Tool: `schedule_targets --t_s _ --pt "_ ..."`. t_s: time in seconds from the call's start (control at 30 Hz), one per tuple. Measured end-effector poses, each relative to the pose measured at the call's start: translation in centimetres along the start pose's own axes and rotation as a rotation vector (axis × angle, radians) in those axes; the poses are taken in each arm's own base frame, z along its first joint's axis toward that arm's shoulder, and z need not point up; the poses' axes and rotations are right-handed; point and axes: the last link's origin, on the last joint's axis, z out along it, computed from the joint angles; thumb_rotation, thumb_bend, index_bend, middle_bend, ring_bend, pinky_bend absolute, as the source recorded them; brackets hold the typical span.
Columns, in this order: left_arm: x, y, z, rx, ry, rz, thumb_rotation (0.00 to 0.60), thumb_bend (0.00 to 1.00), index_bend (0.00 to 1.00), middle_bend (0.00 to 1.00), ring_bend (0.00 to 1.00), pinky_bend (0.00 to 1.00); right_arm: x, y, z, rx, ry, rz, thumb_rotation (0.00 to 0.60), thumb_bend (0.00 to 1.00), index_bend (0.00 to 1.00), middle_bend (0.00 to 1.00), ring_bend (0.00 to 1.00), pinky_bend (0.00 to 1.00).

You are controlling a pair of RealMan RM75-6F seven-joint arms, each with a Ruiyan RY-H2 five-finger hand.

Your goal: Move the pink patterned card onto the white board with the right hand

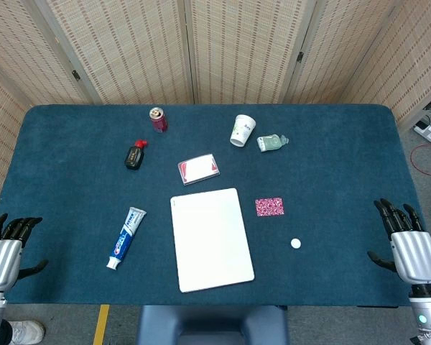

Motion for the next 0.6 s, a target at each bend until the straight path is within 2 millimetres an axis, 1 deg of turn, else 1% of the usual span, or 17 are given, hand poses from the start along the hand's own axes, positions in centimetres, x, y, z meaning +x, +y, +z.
schedule_targets --t_s 0.37,0.6 --pt "-0.1 0.2 0.1 0.001 0.015 0.002 0.6 0.09 0.2 0.24 0.2 0.0 -0.3 -0.2 0.4 0.017 -0.029 -0.008 0.6 0.09 0.02 0.12 0.18 0.08" --pt "0.0 0.1 -0.1 0.001 0.015 0.001 0.6 0.09 0.21 0.24 0.2 0.0 -0.5 -0.7 1.2 0.045 -0.058 -0.002 0.6 0.09 0.07 0.13 0.18 0.08"
